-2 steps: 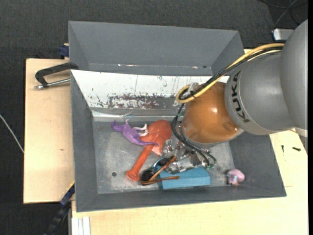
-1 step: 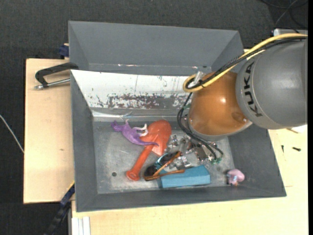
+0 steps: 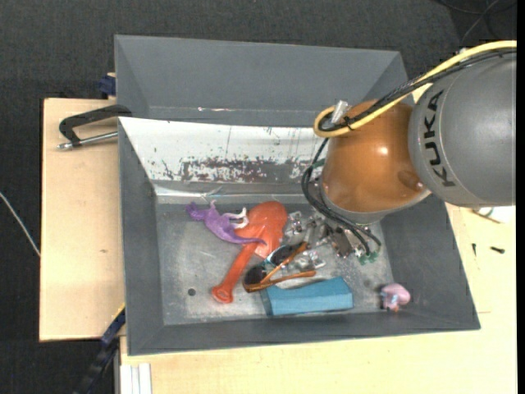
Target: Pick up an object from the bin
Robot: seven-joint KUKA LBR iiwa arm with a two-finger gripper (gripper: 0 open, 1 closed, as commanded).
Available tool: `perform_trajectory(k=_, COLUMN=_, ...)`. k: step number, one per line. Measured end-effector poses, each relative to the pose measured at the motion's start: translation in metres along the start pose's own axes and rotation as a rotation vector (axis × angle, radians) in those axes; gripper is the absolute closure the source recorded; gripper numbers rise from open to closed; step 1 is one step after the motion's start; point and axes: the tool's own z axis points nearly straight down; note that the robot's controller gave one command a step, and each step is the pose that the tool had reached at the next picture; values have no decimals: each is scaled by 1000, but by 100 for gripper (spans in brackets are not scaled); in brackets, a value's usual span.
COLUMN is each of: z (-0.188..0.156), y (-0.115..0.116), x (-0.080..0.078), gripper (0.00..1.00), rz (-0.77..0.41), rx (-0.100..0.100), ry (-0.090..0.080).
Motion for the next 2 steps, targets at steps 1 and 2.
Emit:
perform_trajectory(k=1, z=-30, y=2, x=8, gripper=100, rz=8, rx=-3, ry=12)
perform_trajectory(k=2, z=-59, y=-3, x=-1, gripper=100, rz=-32, rx=0, ry=-1)
